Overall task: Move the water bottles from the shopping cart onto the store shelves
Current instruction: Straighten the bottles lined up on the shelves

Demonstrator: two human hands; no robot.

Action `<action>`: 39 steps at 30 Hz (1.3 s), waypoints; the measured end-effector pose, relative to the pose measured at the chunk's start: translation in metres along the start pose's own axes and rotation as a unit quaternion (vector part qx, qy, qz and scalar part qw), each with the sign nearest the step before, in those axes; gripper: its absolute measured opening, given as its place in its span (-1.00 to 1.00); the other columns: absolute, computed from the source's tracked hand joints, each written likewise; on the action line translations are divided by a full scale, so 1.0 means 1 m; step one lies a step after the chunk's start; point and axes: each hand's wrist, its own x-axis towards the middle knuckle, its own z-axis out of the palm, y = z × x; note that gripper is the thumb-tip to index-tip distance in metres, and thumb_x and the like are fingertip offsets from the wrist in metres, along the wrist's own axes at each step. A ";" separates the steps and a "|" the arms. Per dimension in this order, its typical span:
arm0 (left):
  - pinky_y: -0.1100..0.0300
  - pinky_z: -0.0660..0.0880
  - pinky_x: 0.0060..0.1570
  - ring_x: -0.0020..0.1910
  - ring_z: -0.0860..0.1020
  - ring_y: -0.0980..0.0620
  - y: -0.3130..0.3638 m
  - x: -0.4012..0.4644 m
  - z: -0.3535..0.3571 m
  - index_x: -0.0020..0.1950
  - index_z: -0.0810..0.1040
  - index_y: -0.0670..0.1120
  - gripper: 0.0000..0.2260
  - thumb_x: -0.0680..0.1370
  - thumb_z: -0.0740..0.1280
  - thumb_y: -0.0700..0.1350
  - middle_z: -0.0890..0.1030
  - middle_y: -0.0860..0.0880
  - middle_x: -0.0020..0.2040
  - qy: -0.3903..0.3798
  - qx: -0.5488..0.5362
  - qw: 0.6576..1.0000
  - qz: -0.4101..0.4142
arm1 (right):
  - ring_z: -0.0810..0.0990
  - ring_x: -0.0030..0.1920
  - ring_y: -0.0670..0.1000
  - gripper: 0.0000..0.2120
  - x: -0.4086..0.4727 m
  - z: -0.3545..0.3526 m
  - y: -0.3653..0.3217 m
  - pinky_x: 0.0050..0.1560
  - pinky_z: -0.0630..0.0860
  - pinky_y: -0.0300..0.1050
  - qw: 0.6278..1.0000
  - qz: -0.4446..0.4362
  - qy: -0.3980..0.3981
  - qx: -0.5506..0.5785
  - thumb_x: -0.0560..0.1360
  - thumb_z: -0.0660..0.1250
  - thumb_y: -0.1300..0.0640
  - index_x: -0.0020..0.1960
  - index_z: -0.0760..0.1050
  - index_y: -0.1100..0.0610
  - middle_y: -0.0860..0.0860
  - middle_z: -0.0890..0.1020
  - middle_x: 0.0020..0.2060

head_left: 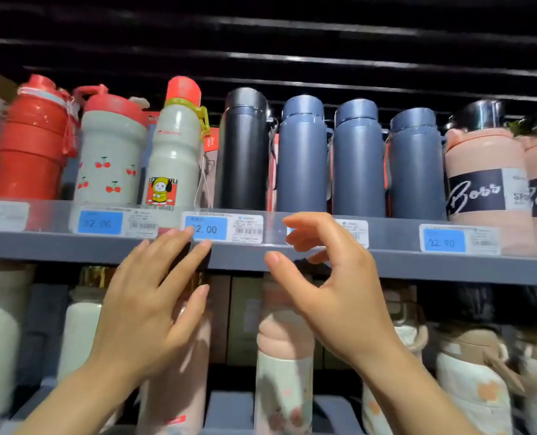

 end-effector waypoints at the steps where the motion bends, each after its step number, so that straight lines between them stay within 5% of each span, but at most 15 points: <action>1: -0.06 0.30 0.33 0.35 0.40 -0.13 -0.009 -0.011 -0.009 0.32 0.52 -0.13 -0.60 0.52 0.22 -0.03 0.46 -0.15 0.36 -0.005 -0.003 1.000 0.008 | 0.56 -0.06 -0.11 -0.73 -0.006 0.013 -0.004 -0.06 0.42 -0.39 0.999 0.017 -0.016 0.024 0.38 0.39 0.00 0.06 0.54 0.02 -0.13 0.60 -0.13; 6: 0.01 0.50 0.03 0.06 0.58 -0.12 -0.067 -0.050 -0.061 0.08 0.64 -0.16 -0.71 0.53 0.23 -0.06 0.61 -0.12 0.11 -0.049 -0.007 0.998 -0.026 | 0.58 -0.22 -0.12 -0.81 -0.021 0.088 -0.036 -0.16 0.48 -0.32 0.990 0.065 -0.110 0.065 0.39 0.44 0.01 -0.03 0.56 0.02 -0.13 0.63 -0.26; 12: 0.13 0.45 -0.17 -0.17 0.57 -0.02 -0.161 -0.124 -0.125 -0.12 0.65 -0.15 -0.78 0.52 0.23 -0.11 0.65 -0.04 -0.14 -0.043 -0.012 0.997 -0.068 | 0.58 -0.27 -0.13 -0.91 -0.041 0.214 -0.094 -0.23 0.46 -0.32 0.975 0.072 -0.192 0.082 0.44 0.46 0.05 -0.09 0.59 -0.01 -0.12 0.63 -0.30; 20: 0.01 0.34 0.23 0.26 0.41 -0.01 -0.292 -0.226 -0.164 0.30 0.50 -0.10 -0.56 0.56 0.11 0.12 0.52 -0.03 0.27 -0.116 0.026 0.953 -0.277 | 0.53 0.03 -0.19 -0.57 -0.079 0.363 -0.158 0.07 0.45 -0.31 0.977 0.095 -0.180 0.067 0.42 0.32 -0.14 0.24 0.48 -0.01 -0.18 0.57 0.06; 23: 0.10 0.10 0.42 0.40 0.26 0.05 -0.313 -0.244 -0.155 0.45 0.35 -0.08 -0.46 0.61 -0.02 0.20 0.35 0.07 0.41 -0.165 0.040 0.944 -0.283 | 0.28 0.29 -0.30 -0.30 -0.084 0.406 -0.179 0.27 0.23 -0.38 0.965 0.146 -0.201 0.085 0.46 0.31 -0.21 0.50 0.14 -0.09 -0.26 0.31 0.33; 25: 0.08 0.01 0.45 0.41 0.26 0.04 -0.320 -0.253 -0.147 0.42 0.40 -0.10 -0.50 0.62 -0.01 0.14 0.42 0.01 0.40 -0.205 0.064 0.943 -0.255 | 0.17 0.35 -0.26 -0.15 -0.084 0.432 -0.184 0.29 0.14 -0.35 0.958 0.180 -0.207 0.081 0.45 0.36 -0.20 0.55 -0.06 -0.08 -0.20 0.20 0.41; 33: 0.02 0.01 0.47 0.38 0.33 -0.02 -0.325 -0.264 -0.138 0.26 0.56 -0.14 -0.57 0.53 0.11 0.02 0.53 -0.06 0.31 -0.173 0.070 0.955 -0.231 | 0.43 0.29 0.06 0.10 -0.076 0.479 -0.184 0.07 0.48 -0.06 0.946 0.259 -0.193 -0.043 0.31 0.41 -0.36 0.54 -0.19 0.00 -0.01 0.23 0.38; 39: 0.07 0.00 0.48 0.37 0.35 -0.01 -0.327 -0.263 -0.137 0.28 0.56 -0.09 -0.58 0.53 0.12 0.03 0.54 -0.02 0.31 -0.151 0.056 0.960 -0.231 | 0.53 0.13 0.02 -0.07 -0.077 0.474 -0.171 0.04 0.53 -0.07 0.937 0.283 -0.198 0.044 0.37 0.41 -0.11 0.53 -0.11 -0.03 -0.01 0.48 0.25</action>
